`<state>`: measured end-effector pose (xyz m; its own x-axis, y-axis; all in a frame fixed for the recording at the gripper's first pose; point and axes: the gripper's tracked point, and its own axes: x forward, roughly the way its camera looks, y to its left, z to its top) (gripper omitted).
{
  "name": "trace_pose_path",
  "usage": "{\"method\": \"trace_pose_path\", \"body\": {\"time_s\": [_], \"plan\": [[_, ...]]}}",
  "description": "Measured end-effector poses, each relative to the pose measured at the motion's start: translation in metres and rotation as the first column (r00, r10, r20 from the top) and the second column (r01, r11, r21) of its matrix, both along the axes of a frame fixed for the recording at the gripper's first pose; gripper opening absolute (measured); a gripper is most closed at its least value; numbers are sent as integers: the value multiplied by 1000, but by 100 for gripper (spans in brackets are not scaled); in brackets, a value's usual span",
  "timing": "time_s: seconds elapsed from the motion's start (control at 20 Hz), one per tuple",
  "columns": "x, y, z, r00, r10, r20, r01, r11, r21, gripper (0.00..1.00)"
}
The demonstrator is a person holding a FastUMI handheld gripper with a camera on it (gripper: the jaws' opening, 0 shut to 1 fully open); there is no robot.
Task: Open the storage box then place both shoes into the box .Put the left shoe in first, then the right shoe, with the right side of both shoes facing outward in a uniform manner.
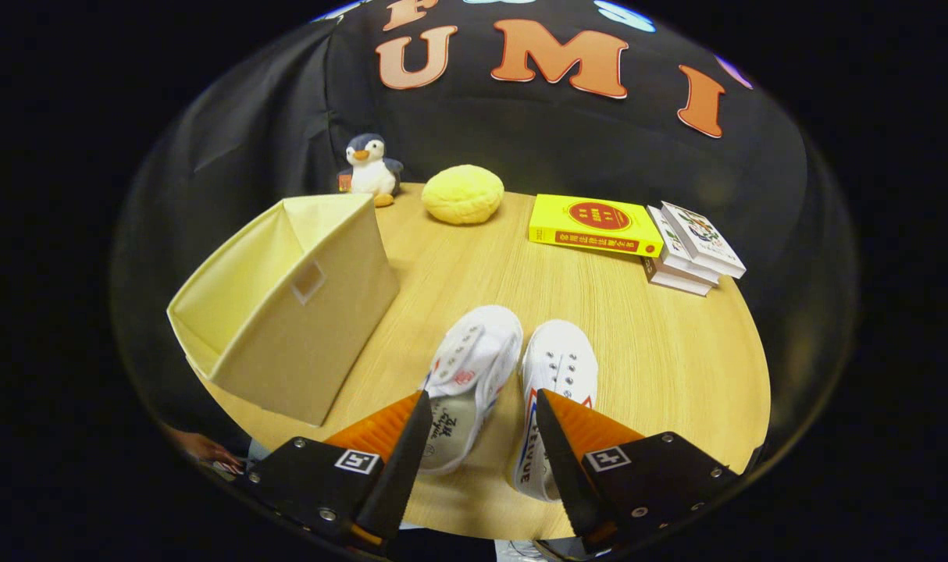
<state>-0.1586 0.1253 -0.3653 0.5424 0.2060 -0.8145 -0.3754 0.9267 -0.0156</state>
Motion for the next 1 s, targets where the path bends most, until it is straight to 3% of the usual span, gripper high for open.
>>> {"method": "trace_pose_path", "body": {"time_s": [0.35,0.7,1.0], "plan": [[2,5,-45,999,-8,-33,7,1000,-5,51],[21,10,-74,992,-112,-57,111,994,-18,17],[30,8,-90,984,-162,-73,156,984,-86,9]]}}
